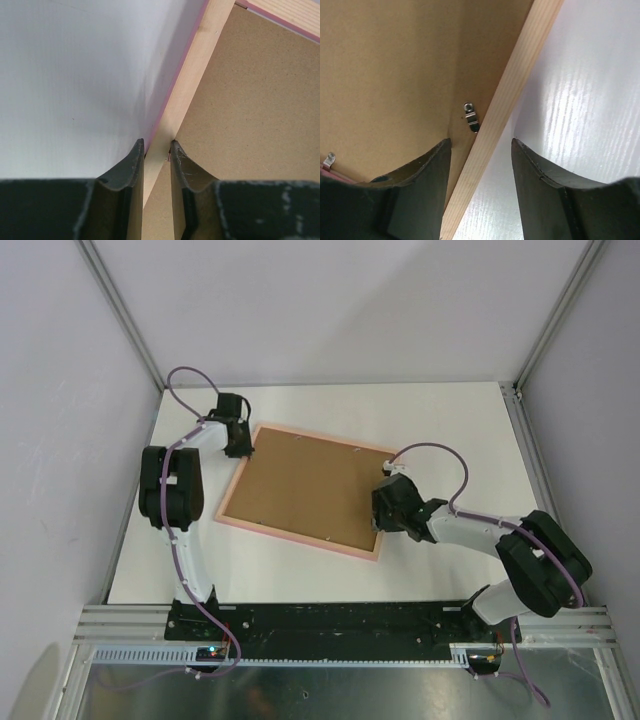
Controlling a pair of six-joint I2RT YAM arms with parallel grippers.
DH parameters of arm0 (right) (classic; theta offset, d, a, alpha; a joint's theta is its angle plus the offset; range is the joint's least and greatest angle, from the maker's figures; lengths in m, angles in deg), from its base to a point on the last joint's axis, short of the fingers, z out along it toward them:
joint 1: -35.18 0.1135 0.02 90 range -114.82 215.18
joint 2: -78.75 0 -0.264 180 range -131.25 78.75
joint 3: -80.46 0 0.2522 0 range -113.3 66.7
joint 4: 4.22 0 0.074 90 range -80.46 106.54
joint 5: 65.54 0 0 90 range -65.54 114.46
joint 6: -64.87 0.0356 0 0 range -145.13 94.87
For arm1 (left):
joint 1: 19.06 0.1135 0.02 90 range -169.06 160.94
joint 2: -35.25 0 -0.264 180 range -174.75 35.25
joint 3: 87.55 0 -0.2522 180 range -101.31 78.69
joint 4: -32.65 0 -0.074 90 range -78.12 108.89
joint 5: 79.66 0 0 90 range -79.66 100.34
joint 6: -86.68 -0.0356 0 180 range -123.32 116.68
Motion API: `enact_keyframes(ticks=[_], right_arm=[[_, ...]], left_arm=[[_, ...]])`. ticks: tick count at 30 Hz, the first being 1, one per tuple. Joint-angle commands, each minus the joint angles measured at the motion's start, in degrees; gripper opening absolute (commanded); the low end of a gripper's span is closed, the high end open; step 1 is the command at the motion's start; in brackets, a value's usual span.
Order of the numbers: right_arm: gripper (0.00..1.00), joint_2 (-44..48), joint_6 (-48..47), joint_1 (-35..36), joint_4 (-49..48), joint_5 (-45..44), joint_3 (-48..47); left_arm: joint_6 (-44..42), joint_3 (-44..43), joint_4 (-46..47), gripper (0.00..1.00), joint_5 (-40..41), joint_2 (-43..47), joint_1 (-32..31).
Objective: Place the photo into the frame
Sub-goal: Press the fastener onto the backboard.
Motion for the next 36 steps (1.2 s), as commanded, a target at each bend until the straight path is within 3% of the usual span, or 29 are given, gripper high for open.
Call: enact_keyframes(ticks=[1,13,22,31,36], right_arm=[[0.56,-0.19,0.31,-1.62,-0.7,-0.6,-0.45],[0.51,-5.64,-3.75,-2.49,-2.22,-3.26,-3.79],[0.33,-7.73,-4.42,-1.34,-2.03,-5.52,-4.3],[0.06,-8.16,-3.41,-0.87,0.33,-7.99,-4.74],[0.0,-6.23,-2.77,-2.15,2.42,-8.58,-5.39]], left_arm=[[-0.68,0.53,-2.23,0.0,4.07,1.67,-0.12],[-0.76,0.65,-2.12,0.0,2.5,1.74,-0.24],[-0.54,0.43,-2.05,0.0,1.42,1.8,-0.24],[0.03,0.46,-2.09,0.0,0.47,2.43,-0.3],[0.75,0.07,-2.16,0.03,0.46,4.06,-0.27]])
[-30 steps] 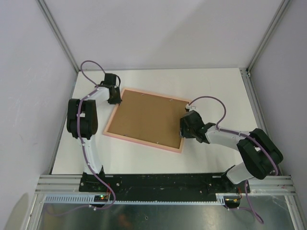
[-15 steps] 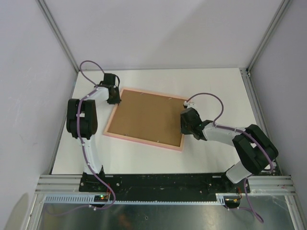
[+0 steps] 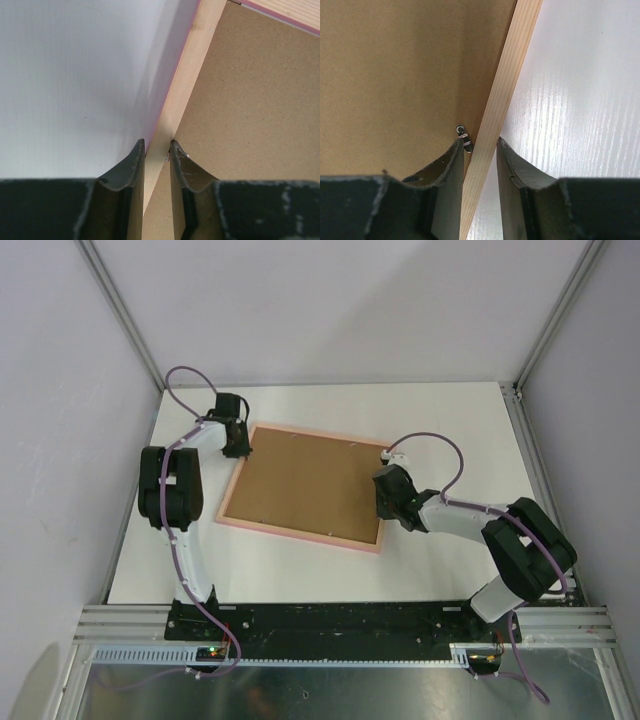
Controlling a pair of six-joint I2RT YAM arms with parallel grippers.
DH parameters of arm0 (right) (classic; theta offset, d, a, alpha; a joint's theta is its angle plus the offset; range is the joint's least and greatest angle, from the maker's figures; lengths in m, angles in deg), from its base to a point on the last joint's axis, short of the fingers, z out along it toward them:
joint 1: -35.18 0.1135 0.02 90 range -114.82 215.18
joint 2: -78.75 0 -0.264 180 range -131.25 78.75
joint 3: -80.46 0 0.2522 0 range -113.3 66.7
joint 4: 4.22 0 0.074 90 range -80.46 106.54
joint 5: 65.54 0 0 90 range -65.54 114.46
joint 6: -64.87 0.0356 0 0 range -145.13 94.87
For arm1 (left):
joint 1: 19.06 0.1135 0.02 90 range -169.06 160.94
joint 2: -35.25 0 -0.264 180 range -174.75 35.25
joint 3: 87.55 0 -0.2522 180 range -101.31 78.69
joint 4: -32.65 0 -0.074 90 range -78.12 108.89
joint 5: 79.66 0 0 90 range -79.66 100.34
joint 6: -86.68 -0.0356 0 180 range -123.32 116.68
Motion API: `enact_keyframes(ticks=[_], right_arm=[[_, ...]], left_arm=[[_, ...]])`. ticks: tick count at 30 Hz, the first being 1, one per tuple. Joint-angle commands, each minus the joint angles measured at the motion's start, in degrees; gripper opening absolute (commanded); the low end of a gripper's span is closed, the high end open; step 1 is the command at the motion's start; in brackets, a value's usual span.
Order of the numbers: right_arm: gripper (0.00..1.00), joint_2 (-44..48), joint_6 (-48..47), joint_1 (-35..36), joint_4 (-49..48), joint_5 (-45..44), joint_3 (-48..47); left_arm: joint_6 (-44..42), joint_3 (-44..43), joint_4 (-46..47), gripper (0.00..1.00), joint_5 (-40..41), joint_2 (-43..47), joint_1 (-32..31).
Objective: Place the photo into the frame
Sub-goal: Press the fastener onto the backboard, then pick up the photo frame from the center of the board.
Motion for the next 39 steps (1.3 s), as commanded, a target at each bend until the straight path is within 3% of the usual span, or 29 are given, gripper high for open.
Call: enact_keyframes(ticks=[1,7,15,19,22,26,39], right_arm=[[0.0,0.31,-0.08,-1.09,5.13,-1.53,-0.7],[0.0,2.27,0.08,-2.25,6.03,-0.65,-1.26],[0.02,3.95,0.97,-2.73,7.03,0.46,-1.59],[0.37,5.71,1.96,-3.57,7.79,1.87,-1.92],[0.47,7.01,3.3,-5.38,7.86,3.48,-2.35],[0.49,5.77,4.25,-8.04,8.39,4.34,-4.39],[0.42,-3.1,4.29,-10.33,11.65,3.06,-10.75]], left_arm=[[1.6,-0.13,-2.11,0.07,-0.56,4.46,-0.41],[2.56,-0.97,-2.07,0.39,0.39,8.8,-0.45],[4.83,1.69,-2.14,0.67,-0.32,17.58,-1.79],[6.0,5.69,-2.14,0.7,-0.09,22.35,-4.73],[7.88,9.35,-2.15,0.7,0.38,25.88,-7.47],[10.12,13.67,-2.18,0.69,2.57,29.58,-13.12],[12.86,24.24,-2.11,0.69,13.73,35.89,-38.08]])
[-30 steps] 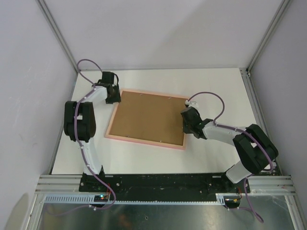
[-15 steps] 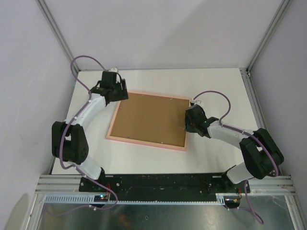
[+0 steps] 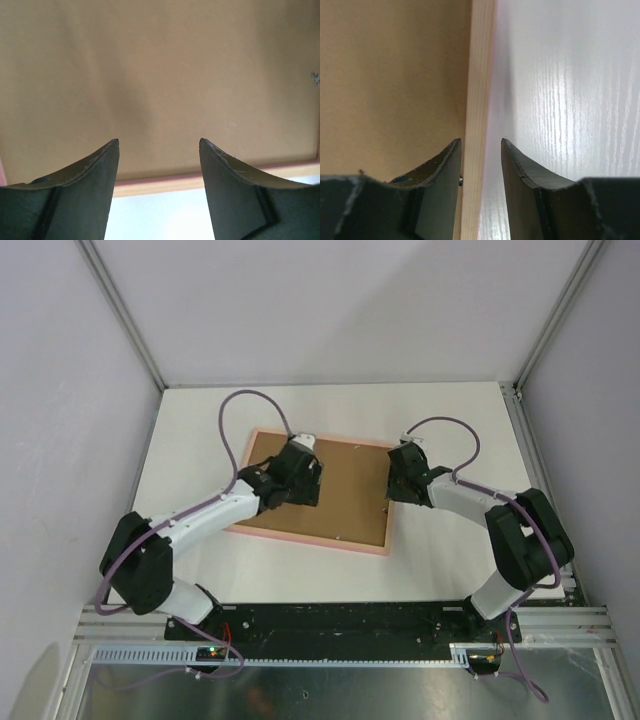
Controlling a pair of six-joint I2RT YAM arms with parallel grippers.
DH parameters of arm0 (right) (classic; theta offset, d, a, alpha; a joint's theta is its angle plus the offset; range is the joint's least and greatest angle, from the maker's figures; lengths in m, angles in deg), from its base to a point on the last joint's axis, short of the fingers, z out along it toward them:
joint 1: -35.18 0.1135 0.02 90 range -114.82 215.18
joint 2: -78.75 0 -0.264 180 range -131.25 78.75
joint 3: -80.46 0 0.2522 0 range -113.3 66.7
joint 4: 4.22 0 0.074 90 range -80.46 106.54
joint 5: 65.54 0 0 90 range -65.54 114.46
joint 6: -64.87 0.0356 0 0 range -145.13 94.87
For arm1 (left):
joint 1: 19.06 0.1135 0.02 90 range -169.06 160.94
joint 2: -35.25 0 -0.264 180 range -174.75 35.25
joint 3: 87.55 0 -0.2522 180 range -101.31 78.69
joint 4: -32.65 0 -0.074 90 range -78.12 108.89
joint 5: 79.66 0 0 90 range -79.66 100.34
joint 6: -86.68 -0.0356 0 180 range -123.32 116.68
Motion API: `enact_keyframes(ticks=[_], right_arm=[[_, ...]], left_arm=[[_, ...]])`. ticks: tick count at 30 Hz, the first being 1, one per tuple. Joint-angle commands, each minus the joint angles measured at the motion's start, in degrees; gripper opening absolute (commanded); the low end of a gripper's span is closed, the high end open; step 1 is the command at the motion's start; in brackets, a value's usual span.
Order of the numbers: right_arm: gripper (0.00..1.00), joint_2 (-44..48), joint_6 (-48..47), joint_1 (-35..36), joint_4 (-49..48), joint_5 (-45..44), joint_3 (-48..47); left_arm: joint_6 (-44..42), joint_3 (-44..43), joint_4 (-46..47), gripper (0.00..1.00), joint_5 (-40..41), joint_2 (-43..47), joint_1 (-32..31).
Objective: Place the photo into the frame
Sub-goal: Pick up the photo frame from the center of the board.
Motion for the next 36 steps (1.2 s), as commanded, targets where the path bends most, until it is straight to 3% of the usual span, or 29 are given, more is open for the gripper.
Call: enact_keyframes(ticks=[1,9,16,19,25,36], right_arm=[[0.41,-1.32,0.92,-0.81,2.34,-1.26,-1.83],[0.34,-3.36,0.97,-0.96,2.23,0.32,-1.85],[0.28,-4.55,0.49,-1.08,1.78,1.31,-2.07],[0.25,-4.87,0.2,-1.09,1.94,1.47,-2.42],[0.03,-4.5,-0.62,-1.72,3.1,1.28,-2.88],[0.0,-2.61,-2.74,-2.49,7.68,2.58,-6.06]], left_arm=[[0.78,1.8,0.75,0.69,5.74,3.45,-6.02],[-3.2,2.4,0.99,0.74,9.17,4.0,-16.63],[-10.78,2.4,3.3,0.84,9.54,2.09,-26.89],[-11.58,2.36,3.58,0.85,8.76,0.92,-28.11],[-14.59,3.55,5.12,0.85,7.08,0.73,-30.36],[-21.63,4.34,10.19,0.89,8.26,-4.06,-37.6]])
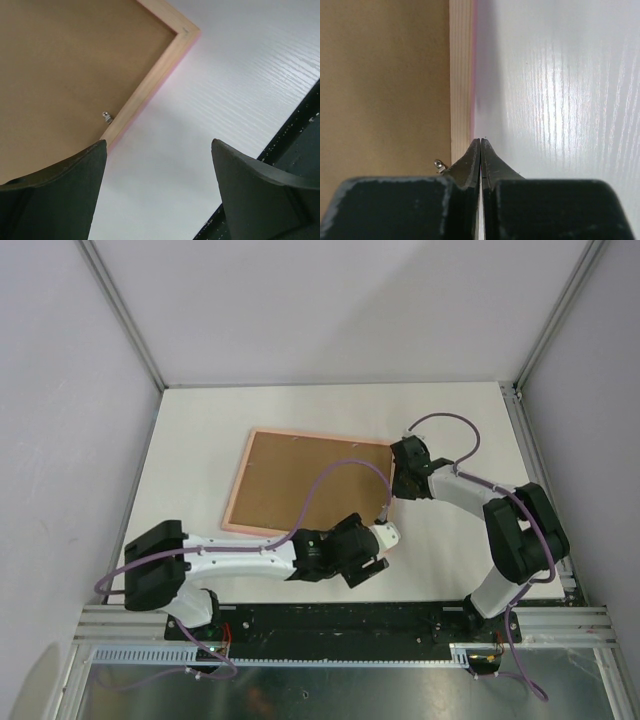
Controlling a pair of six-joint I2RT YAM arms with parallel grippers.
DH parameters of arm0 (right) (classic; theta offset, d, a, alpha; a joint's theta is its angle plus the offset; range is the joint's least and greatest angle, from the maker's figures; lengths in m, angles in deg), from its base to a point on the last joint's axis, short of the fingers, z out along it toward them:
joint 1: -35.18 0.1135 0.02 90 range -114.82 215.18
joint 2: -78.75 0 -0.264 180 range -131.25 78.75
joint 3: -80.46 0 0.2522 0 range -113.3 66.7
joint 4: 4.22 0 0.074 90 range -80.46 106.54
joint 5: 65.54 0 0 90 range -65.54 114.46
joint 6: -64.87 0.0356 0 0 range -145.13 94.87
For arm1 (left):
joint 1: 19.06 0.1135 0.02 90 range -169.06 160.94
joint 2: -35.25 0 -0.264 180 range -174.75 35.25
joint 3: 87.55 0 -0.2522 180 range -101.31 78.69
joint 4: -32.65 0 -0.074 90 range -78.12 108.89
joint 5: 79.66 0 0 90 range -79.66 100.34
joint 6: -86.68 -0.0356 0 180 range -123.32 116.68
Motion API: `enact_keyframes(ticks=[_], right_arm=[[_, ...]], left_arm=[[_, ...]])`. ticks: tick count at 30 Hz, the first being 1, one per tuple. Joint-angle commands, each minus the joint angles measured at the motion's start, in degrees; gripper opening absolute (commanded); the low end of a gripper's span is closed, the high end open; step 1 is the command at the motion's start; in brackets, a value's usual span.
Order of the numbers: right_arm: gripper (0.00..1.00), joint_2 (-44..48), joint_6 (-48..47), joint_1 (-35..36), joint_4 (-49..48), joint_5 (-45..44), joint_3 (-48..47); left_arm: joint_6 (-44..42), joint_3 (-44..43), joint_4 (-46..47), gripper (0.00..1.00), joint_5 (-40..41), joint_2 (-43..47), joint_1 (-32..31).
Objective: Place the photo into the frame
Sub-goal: Pick up the photo frame from the center of the board.
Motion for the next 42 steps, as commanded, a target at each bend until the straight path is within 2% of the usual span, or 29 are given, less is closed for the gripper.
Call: enact_keyframes(ticks=[1,5,7,15,23,33,36,38,42], right_arm=[[0.05,0.12,-1.64,-0.35,3.02,0.84,-2.31],[0.35,-0.51,-0.98,-0.36,3.58,0.64,-2.43],[0.42,-0.07,-0.61,-0.16,3.64,-0.23,-2.47],[0.46,3.97,1.26,0.39,4.45,-3.69,-2.44],[0.48,2.59,2.12,2.75,2.85,-3.52,-2.48],[0.48,-2.34,2.88,3.2,-0.63,-1.54,-2.49],[0.45,-3.78,3.02,3.43,-0.74,-1.68,-2.39],[0.36,-4.41,3.08,3.58,-0.72,-1.77,-2.37],[0.1,-4.66,3.03,3.67,-0.45,-2.0,-2.42]], left_arm=[[-3.37,0.05,4.34,0.89,1.34,-1.87,-1.44],[-3.28,0.38,5.43,0.9,1.8,-1.88,-1.61],[-3.14,0.63,5.71,0.9,1.86,-1.56,-1.61],[-2.57,1.44,6.05,0.9,1.86,-0.87,-1.67],[-2.27,2.46,6.66,0.89,2.22,-0.06,-1.64],[-2.44,4.01,7.47,0.9,3.24,0.85,-1.56],[-2.28,4.89,8.08,0.9,3.56,1.0,-1.61],[-2.16,5.58,8.74,0.91,4.08,1.35,-1.55],[-2.38,6.26,10.68,0.93,4.91,1.49,-1.53]])
